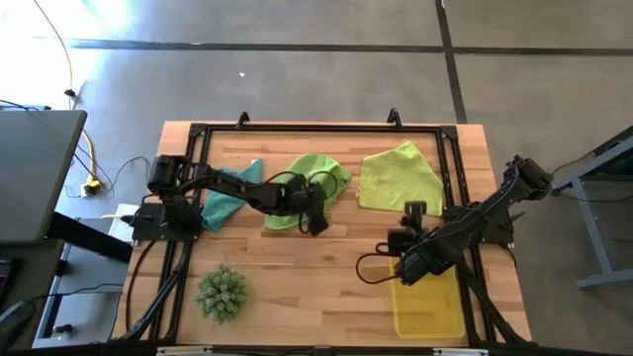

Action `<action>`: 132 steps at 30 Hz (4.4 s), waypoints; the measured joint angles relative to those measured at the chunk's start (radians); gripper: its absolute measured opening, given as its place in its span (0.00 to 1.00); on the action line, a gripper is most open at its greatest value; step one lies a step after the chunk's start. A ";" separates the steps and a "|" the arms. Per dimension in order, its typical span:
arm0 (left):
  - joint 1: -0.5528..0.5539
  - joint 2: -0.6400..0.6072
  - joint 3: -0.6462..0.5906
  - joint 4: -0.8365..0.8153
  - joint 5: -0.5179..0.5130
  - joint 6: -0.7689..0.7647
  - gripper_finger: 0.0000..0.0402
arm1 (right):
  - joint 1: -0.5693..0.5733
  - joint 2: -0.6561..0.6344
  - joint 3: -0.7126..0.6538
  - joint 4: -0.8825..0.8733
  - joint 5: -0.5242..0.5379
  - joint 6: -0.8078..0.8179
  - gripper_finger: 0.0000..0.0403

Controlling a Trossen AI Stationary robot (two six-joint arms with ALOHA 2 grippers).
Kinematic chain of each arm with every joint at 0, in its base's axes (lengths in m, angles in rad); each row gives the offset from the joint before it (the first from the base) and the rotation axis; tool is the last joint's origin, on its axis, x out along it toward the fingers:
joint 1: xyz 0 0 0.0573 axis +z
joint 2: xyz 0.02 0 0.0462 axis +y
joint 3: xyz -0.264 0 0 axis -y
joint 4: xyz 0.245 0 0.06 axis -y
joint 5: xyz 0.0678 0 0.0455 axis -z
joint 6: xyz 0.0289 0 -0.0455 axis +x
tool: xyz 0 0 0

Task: Roll microfiber towels into tight, uniform cylinder then place into a basket
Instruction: Move the yellow bin to the bottom right of the table, then fold the green microfiber cloth

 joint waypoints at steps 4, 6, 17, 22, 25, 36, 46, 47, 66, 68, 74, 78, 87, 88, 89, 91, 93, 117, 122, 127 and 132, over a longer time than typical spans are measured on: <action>-0.061 0.000 0.031 -0.033 0.005 0.115 0.34 | -0.067 0.000 -0.058 0.100 0.169 0.041 0.35; -0.087 0.000 0.057 -0.102 0.006 0.171 0.34 | -0.113 0.000 -0.114 0.170 0.203 0.007 0.35; -0.146 0.000 0.171 -0.789 -0.030 0.016 0.34 | -0.395 0.000 -0.366 0.980 -0.002 -0.497 0.35; -0.146 0.000 0.127 -0.890 0.096 -0.015 0.34 | -0.529 0.000 -0.446 1.287 -0.229 -0.697 0.35; -0.147 0.000 0.112 -0.890 0.134 0.005 0.34 | -0.590 0.000 -0.475 1.381 -0.362 -0.789 0.35; -0.124 0.003 0.105 -0.778 0.129 0.050 0.34 | -0.703 0.000 -0.478 1.430 -0.417 -0.886 0.35; -0.074 0.011 0.104 -0.767 0.202 0.046 0.30 | -0.776 0.003 -0.478 1.434 -0.524 -0.892 0.35; -0.071 0.011 0.104 -0.767 0.221 0.046 0.29 | -0.783 0.006 -0.478 1.436 -0.538 -0.893 0.35; -0.069 0.005 -0.026 -0.712 0.245 0.048 0.20 | -0.824 0.127 -0.477 1.536 -0.575 -0.976 0.35; -0.069 0.006 -0.026 -0.704 0.249 0.068 0.16 | -0.829 0.127 -0.477 1.543 -0.563 -1.005 0.35; -0.066 0.008 -0.020 -0.695 0.250 0.080 0.02 | -0.864 0.150 -0.477 1.544 -0.562 -1.073 0.35; -0.069 0.009 -0.020 -0.692 0.234 0.072 0.02 | -0.879 0.189 -0.477 1.553 -0.563 -1.098 0.35; -0.069 0.010 -0.021 -0.687 0.208 0.069 0.01 | -0.882 0.291 -0.477 1.658 -0.558 -1.103 0.35; -0.069 0.010 -0.020 -0.687 0.208 0.063 0.01 | -0.882 0.296 -0.477 1.662 -0.557 -1.100 0.34; -0.069 0.010 -0.021 -0.686 0.207 0.059 0.01 | -0.881 0.298 -0.477 1.663 -0.556 -1.099 0.34; -0.069 0.010 -0.020 -0.687 0.206 0.052 0.01 | -0.881 0.301 -0.476 1.656 -0.556 -1.097 0.32; -0.069 0.010 -0.020 -0.686 0.204 0.046 0.01 | -0.881 0.301 -0.476 1.647 -0.557 -1.096 0.28; -0.065 -0.054 0.218 -0.956 -0.096 -0.138 0.01 | -0.820 -0.048 -0.403 1.181 -0.402 -0.983 0.00; -0.065 -0.062 0.353 -1.098 -0.263 -0.138 0.01 | -0.828 -0.148 -0.296 1.034 -0.384 -1.044 0.00; -0.049 -0.070 0.470 -1.228 -0.438 -0.141 0.01 | -0.846 -0.191 -0.179 0.946 -0.347 -1.144 0.00; -0.009 -0.069 0.554 -1.289 -0.572 -0.141 0.01 | -0.873 -0.194 -0.061 0.908 -0.303 -1.205 0.00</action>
